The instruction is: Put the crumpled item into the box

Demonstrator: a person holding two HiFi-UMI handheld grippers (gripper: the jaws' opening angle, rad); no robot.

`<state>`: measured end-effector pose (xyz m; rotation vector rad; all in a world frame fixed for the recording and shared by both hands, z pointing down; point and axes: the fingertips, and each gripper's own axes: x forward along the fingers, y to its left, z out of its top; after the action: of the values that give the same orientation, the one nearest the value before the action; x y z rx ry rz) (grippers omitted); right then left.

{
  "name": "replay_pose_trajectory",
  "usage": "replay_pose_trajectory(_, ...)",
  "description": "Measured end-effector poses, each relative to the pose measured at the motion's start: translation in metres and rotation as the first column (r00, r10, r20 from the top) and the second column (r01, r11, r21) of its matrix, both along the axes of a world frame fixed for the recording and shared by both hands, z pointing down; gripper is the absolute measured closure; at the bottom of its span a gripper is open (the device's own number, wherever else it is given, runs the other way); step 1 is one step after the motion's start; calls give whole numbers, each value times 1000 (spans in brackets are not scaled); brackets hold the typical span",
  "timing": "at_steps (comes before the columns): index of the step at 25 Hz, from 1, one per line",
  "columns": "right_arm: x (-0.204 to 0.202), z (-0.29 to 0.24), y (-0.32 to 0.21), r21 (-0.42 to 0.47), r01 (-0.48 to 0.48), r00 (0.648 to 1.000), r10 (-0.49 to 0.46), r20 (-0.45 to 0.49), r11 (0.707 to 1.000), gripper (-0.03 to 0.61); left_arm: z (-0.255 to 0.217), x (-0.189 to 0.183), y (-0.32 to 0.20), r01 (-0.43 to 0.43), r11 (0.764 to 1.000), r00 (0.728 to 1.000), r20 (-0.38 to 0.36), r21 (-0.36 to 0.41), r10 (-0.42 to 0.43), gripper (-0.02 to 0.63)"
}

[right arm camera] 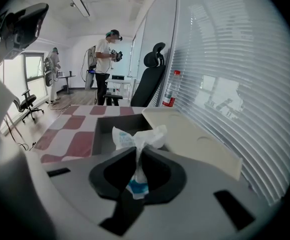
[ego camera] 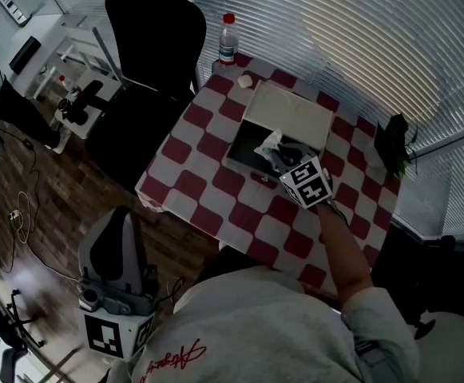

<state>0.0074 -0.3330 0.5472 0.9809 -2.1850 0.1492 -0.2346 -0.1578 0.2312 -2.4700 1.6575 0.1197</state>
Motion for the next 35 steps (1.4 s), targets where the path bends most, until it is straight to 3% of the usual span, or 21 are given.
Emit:
replay_pose_trajectory(12, -4, 17, -1, -84, 28, 997, -34, -69, 996, 531, -3, -3, 1, 12, 1000, 1000, -9, 14, -12, 589)
replay_pose_trajectory(35, -8, 30, 3, -167, 80, 984, -105, -144, 983, 529, -3, -13, 6, 32, 999, 999, -18, 20, -31, 589)
